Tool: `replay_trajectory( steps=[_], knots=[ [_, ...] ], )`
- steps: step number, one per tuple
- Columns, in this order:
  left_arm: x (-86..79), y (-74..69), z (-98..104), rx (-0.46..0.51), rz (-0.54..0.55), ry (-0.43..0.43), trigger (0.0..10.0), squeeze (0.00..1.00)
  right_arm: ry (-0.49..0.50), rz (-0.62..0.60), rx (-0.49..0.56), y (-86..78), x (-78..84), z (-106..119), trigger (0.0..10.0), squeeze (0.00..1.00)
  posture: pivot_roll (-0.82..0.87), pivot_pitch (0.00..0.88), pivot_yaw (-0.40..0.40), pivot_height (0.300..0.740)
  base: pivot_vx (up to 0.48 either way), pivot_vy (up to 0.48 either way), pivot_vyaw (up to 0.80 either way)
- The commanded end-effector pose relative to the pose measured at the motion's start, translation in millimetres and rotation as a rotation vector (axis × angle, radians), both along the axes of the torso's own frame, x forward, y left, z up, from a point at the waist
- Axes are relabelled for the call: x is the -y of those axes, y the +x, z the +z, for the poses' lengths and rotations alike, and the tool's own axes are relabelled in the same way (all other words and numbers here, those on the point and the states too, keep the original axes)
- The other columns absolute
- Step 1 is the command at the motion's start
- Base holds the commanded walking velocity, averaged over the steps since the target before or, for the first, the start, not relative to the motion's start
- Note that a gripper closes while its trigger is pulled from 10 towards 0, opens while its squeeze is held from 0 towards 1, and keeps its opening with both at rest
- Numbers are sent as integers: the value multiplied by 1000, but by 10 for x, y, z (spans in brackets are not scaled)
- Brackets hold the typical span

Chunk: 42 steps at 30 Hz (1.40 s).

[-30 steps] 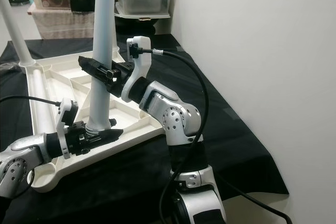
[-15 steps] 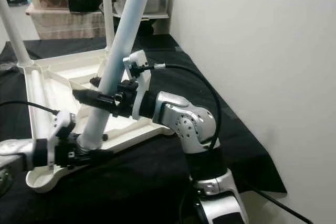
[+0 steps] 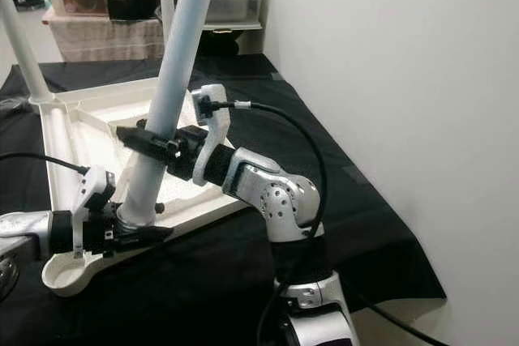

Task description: Building children table

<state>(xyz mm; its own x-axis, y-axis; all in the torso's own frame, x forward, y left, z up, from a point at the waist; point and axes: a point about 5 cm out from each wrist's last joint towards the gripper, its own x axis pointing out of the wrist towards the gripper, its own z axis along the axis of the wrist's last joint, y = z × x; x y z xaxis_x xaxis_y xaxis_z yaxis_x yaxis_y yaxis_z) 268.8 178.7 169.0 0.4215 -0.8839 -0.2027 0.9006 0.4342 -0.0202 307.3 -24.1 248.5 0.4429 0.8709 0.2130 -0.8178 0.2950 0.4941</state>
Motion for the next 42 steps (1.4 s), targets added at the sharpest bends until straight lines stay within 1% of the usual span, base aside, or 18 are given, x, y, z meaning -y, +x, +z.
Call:
replay_trajectory(
  steps=[1, 10, 11, 13, 15, 17, 18, 20, 22, 23, 24, 25, 26, 27, 30, 34, 37, 42],
  knots=[
    [132, -53, -92, -4, -72, 27, 10000, 0, 73, 10, 3, -12, -39, 123, 0, 0, -18, 0, -69, 740, 0, 0, 0],
    [116, -7, -90, 47, -32, 34, 10000, 0, 103, -20, -15, -25, -62, 127, 0, 0, -17, 0, -72, 740, 0, 0, 0],
    [92, 95, -55, 90, 60, 1, 10000, 1000, 102, -37, -9, -8, -51, 138, 0, 0, -17, 0, -72, 740, 0, 0, 0],
    [74, 166, -30, 116, 126, -25, 10000, 1000, 100, -49, -4, 4, -42, 147, 0, 0, -17, 0, -72, 740, 0, 0, 0],
    [-5, 252, 95, 171, 250, -110, 10000, 1000, 54, -167, 44, 165, 121, 168, 0, 0, -13, 0, -78, 740, 0, 0, 0],
    [-33, 258, 135, 184, 277, -134, 10000, 1000, 36, -211, 61, 223, 191, 179, 0, 0, -13, 0, -78, 740, 0, 0, 0],
    [-119, 264, 191, 204, 357, -160, 10000, 1000, 2, -312, 57, 355, 360, 186, 0, 0, -10, 0, -80, 740, 0, 0, 0],
    [-177, 265, 221, 214, 409, -173, 10000, 1000, -16, -376, 49, 433, 473, 194, 0, 0, -10, 0, -80, 740, 0, 0, 0],
    [-177, 265, 221, 214, 409, -173, 10000, 1000, -16, -376, 49, 433, 473, 194, 0, 0, -10, 0, -80, 740, 0, 0, 0],
    [-230, 241, 251, 233, 462, -192, 10000, 1000, -34, -463, 49, 512, 618, 206, 0, 0, -9, 0, -83, 740, 0, 0, 0],
    [-264, 213, 280, 254, 515, -223, 10000, 329, -60, -544, 65, 566, 749, 212, 0, 0, -5, 0, -87, 740, 0, 0, 0],
    [-271, 174, 295, 258, 553, -267, 10000, 0, -115, -623, 94, 605, 862, 183, 0, 0, -2, 0, -88, 740, 0, 0, 0],
    [-271, 174, 295, 258, 553, -267, 10000, 0, -115, -623, 94, 605, 862, 183, 0, 0, -2, 0, -88, 740, 0, 0, 0],
    [-271, 120, 290, 252, 594, -315, 10000, 0, -208, -717, 135, 642, 995, 122, 0, 0, -2, 0, -88, 740, 0, 0, 0],
    [-255, 70, 246, 234, 609, -341, 10000, 0, -290, -770, 173, 653, 1073, 59, 0, 0, 9, 0, -92, 740, 0, 0, 0],
    [-233, -1, 141, 202, 644, -336, 10000, 0, -413, -844, 236, 662, 1180, -56, 0, 0, 15, 0, -91, 740, 0, 0, 0],
    [-216, -14, 90, 189, 654, -323, 10000, 0, -425, -849, 233, 655, 1192, -105, 0, 0, 17, 0, -89, 740, 0, 0, 0],
    [-140, -44, -19, 160, 666, -293, 10000, 0, -549, -856, 332, 628, 1140, -256, 0, 0, 18, 0, -86, 740, 0, 0, 0]
  ],
)
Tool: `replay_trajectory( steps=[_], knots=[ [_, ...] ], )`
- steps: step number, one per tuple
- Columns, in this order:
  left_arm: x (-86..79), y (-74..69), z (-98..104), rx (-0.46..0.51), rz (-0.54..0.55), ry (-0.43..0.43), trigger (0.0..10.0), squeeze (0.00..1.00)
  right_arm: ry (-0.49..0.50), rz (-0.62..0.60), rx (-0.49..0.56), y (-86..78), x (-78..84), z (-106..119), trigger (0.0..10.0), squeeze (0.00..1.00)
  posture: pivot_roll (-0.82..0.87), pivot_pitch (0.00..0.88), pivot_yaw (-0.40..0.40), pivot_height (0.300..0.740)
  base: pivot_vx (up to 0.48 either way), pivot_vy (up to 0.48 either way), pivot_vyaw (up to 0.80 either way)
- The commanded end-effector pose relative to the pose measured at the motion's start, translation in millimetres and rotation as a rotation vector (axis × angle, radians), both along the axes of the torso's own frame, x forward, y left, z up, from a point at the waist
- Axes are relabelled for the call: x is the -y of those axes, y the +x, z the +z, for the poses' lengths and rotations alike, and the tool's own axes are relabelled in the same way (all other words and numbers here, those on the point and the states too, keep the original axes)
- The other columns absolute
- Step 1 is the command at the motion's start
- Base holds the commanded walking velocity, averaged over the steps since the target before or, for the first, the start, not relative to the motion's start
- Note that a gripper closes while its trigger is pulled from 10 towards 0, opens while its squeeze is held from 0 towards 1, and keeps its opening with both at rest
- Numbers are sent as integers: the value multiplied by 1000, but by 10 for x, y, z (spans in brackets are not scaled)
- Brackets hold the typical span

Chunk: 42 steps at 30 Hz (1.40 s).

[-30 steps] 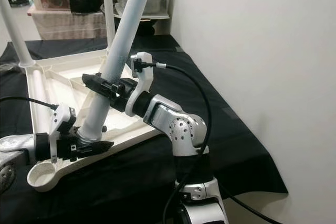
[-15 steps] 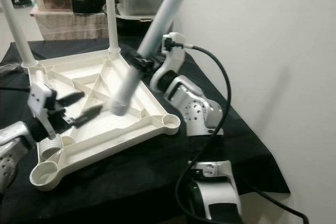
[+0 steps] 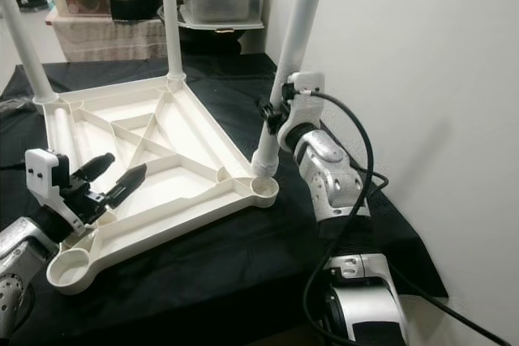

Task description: Building children table

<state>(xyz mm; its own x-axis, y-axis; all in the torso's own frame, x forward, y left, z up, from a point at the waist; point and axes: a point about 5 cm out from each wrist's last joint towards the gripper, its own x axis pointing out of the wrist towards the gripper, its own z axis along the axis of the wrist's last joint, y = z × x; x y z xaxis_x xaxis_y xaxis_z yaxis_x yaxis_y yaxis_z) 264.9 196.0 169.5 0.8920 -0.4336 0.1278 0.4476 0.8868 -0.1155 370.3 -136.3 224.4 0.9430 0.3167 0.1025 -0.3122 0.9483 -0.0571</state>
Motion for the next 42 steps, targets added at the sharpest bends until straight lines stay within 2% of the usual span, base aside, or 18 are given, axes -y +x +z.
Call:
replay_trajectory(
  steps=[1, 3, 4, 9, 11, 14, 19, 26, 30, 37, 38, 39, 42],
  knots=[
    [47, -7, -33, -17, 1, 11, 10000, 0, -71, 1, 31, -22, -27, -74, 0, 0, 18, 0, -84, 740, 0, 0, 0],
    [50, -1, -37, -21, 24, 7, 10000, 0, -191, -4, 94, -51, -83, -161, 0, 0, 22, 0, -85, 740, 0, 0, 0],
    [47, 0, -35, -24, 36, -1, 10000, 0, -300, -4, 161, -72, -116, -199, 0, 0, 23, 0, -85, 740, 0, 0, 0],
    [47, -1, -34, -25, 37, -3, 10000, 0, -319, -3, 174, -76, -121, -204, 0, 0, 23, 0, -85, 740, 0, 0, 0],
    [62, -11, -28, -23, 39, -14, 10000, 0, -354, -41, 251, -76, -105, -211, 0, 0, 31, 0, -91, 740, 0, 0, 0],
    [68, -14, -29, -23, 39, -18, 10000, 0, -365, -46, 272, -77, -105, -215, 0, 0, 31, 0, -91, 740, 0, 0, 0],
    [98, -25, -42, -22, 44, -19, 10000, 0, -458, -26, 337, -101, -171, -362, 0, 0, 35, 0, -95, 740, 0, 0, 0],
    [100, -10, -37, -22, 49, -20, 10000, 0, -527, -17, 383, -123, -181, -506, 0, 0, 43, 0, -98, 740, 0, 0, 0],
    [99, -6, -24, -18, 53, -21, 10000, 0, -545, -52, 360, -96, -92, -605, 0, 0, 44, 0, -98, 740, 0, 0, 0],
    [99, -5, -28, -21, 56, -24, 10000, 0, -559, -40, 314, -102, -84, -754, 0, 0, 45, 0, -99, 740, 0, 0, 0],
    [98, -2, -26, -22, 59, -26, 10000, 0, -457, -38, 244, -101, -103, -828, 0, 0, 48, 0, -101, 740, 0, 0, 0],
    [98, -2, -26, -22, 59, -26, 10000, 0, -457, -38, 244, -101, -103, -828, 0, 0, 48, 0, -101, 740, 0, 0, 0],
    [95, 0, -25, -22, 62, -28, 10000, 0, -351, -27, 192, -109, -163, -889, 0, 0, 48, 0, -101, 740, 0, 0, 0]
  ],
)
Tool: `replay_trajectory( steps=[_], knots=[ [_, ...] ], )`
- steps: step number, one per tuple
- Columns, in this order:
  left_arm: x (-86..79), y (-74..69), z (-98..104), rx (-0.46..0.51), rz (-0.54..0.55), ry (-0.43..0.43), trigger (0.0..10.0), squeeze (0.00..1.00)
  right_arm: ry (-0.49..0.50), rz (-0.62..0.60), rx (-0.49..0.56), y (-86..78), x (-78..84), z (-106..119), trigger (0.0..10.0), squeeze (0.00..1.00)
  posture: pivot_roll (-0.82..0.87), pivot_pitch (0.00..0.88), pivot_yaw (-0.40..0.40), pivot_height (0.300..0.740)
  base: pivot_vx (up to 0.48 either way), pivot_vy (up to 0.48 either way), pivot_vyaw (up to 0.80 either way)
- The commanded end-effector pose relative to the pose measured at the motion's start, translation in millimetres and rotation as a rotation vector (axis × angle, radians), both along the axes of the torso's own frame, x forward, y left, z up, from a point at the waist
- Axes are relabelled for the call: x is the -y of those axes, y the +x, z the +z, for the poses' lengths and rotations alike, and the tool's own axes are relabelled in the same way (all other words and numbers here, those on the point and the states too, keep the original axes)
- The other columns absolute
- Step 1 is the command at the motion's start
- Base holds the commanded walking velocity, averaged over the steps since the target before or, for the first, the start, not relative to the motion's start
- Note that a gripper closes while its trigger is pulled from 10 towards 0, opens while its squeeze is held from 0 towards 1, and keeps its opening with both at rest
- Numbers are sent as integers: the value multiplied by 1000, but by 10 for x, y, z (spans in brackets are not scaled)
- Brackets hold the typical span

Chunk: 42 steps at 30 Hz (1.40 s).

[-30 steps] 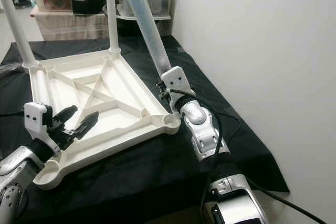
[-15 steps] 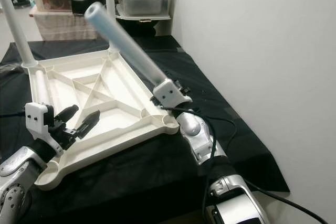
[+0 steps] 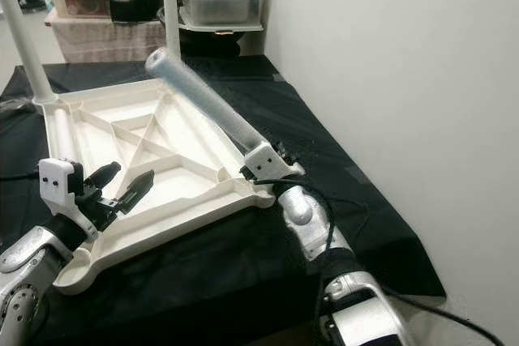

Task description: Building children table

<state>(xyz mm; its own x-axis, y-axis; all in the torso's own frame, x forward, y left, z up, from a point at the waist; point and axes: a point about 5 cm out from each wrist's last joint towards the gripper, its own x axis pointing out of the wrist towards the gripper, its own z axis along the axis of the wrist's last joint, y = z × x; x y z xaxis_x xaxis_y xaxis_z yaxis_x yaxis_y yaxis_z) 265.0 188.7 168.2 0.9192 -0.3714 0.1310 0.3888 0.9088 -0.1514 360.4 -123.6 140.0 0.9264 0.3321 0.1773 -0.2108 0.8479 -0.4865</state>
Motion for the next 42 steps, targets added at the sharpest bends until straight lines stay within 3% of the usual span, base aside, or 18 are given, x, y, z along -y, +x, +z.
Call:
replay_trajectory(
  steps=[1, 2, 6, 10, 14, 20, 24, 26, 30, 31, 33, 37, 41, 42],
  knots=[
    [21, 0, -12, -10, -2, 6, 10000, 0, 54, 18, -30, -10, -37, -45, 0, 0, 48, 0, -101, 740, 0, 0, 0],
    [21, 0, -11, -10, -1, 6, 10000, 0, 57, 21, -30, -10, -48, -54, 0, 0, 48, 0, -101, 740, 0, 0, 0],
    [16, 14, -6, -12, 0, -4, 10000, 0, 313, 58, -127, -11, -174, -50, 0, 0, 45, 0, -97, 740, 0, 0, 0],
    [18, 25, 6, -11, -5, -15, 10000, 0, 418, 143, -165, -16, -246, 24, 0, 0, 40, 0, -93, 740, 0, 0, 0],
    [10, 29, 4, -14, -6, -15, 10000, 0, 430, 207, -165, -30, -276, 85, 0, 0, 36, 0, -93, 740, 0, 0, 0],
    [0, 29, -20, -19, 4, -6, 10000, 0, 336, 193, -131, 14, -168, 126, 0, 0, 36, 0, -96, 740, 0, 0, 0],
    [-22, 10, -30, -23, 11, -3, 10000, 0, 291, 126, -91, 119, 82, 298, 0, 0, 35, 0, -95, 740, 0, 0, 0],
    [-27, 6, -33, -25, 12, -2, 10000, 0, 291, 119, -83, 132, 121, 339, 0, 0, 35, 0, -95, 740, 0, 0, 0],
    [-22, -19, -52, -33, 6, -3, 10000, 0, 301, 128, -38, 204, 394, 655, 0, 0, 29, 0, -92, 740, 0, 0, 0],
    [-22, -19, -52, -33, 6, -3, 10000, 0, 301, 128, -38, 204, 394, 655, 0, 0, 29, 0, -92, 740, 0, 0, 0],
    [-1, -21, -62, -37, -2, -4, 10000, 0, 336, 175, -34, 214, 500, 819, 0, 0, 28, 0, -92, 740, 0, 0, 0],
    [14, -28, -80, -46, -10, -12, 10000, 0, 399, 360, -59, 130, 448, 996, 0, 0, 20, 0, -89, 740, 0, 0, 0],
    [18, -44, -88, -51, -16, -14, 10000, 0, 333, 553, -153, -42, 310, 892, 0, 0, 23, 0, -91, 740, 0, 0, 0],
    [18, -44, -88, -51, -16, -14, 10000, 0, 333, 553, -153, -42, 310, 892, 0, 0, 23, 0, -91, 740, 0, 0, 0]
  ],
)
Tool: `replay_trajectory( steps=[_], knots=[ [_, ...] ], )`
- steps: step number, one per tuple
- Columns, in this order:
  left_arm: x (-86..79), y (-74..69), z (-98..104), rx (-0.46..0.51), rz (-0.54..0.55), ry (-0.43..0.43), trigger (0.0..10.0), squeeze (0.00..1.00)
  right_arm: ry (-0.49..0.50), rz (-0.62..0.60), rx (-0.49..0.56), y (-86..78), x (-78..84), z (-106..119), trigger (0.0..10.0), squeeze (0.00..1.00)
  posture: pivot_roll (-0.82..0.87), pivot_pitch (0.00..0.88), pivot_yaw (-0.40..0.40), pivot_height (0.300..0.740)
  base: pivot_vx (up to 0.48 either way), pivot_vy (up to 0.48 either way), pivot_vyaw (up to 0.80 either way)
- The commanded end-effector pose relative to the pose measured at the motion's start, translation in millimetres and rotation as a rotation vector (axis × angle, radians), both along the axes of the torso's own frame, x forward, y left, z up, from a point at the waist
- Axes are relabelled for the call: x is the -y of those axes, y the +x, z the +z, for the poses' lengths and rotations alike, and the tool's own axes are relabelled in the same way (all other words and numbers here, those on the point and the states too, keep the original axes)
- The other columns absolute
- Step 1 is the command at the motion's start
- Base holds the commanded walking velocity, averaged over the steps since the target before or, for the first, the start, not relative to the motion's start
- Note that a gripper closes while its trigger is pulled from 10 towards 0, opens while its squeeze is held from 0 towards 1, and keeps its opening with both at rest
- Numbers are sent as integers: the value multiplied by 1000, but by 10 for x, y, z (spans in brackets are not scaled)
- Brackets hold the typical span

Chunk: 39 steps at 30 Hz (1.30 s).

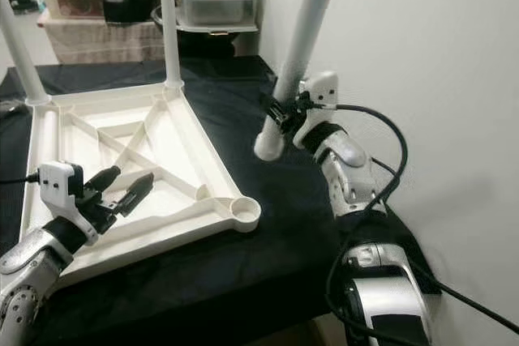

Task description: Building children table

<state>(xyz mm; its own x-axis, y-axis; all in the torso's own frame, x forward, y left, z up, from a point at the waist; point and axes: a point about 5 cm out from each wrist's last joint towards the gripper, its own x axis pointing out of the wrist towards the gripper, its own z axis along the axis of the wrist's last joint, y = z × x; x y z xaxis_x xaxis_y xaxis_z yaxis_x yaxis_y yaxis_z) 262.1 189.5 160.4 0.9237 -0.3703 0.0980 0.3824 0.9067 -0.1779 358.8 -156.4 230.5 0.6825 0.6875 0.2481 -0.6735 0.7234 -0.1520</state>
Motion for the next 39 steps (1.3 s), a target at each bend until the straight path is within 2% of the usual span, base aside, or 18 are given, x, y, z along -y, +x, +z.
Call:
replay_trajectory(
  steps=[1, 2, 6, 7, 18, 26, 27, 37, 38, 39],
  knots=[
    [23, -18, -8, -11, -16, -3, 10000, 0, -21, 65, -26, -49, -33, -38, 0, 0, 23, 0, -91, 740, 0, 0, 0],
    [18, -19, -10, -12, -15, -4, 10000, 0, -37, 111, -45, -91, -57, -76, 0, 0, 26, 0, -92, 740, 0, 0, 0],
    [12, -20, -15, -15, -15, -4, 10000, 0, -55, 169, -71, -145, -76, -113, 0, 0, 26, 0, -92, 740, 0, 0, 0],
    [17, -17, -28, -22, -18, -3, 10000, 0, -112, 216, -100, -195, -68, -205, 0, 0, 23, 0, -94, 740, 0, 0, 0],
    [40, -16, -44, -25, -20, -11, 10000, 0, -143, 225, -160, -217, -9, -294, 0, 0, 24, 0, -100, 740, 0, 0, 0],
    [29, -14, -52, -27, -12, -9, 10000, 0, -173, 280, -182, -311, -97, -373, 0, 0, 29, 0, -104, 740, 0, 0, 0],
    [34, -11, -55, -28, -14, -9, 10000, 0, -191, 302, -192, -351, -126, -435, 0, 0, 28, 0, -103, 740, 0, 0, 0],
    [30, -6, -61, -30, -13, -16, 10000, 0, -184, 315, -213, -409, -176, -504, 0, 0, 25, 0, -101, 740, 0, 0, 0],
    [34, -4, -65, -32, -14, -19, 10000, 0, -175, 296, -235, -400, -193, -524, 0, 0, 26, 0, -102, 740, 0, 0, 0],
    [35, -2, -67, -33, -13, -20, 10000, 0, -178, 215, -280, -329, -193, -567, 0, 0, 26, 0, -102, 740, 0, 0, 0]
  ],
)
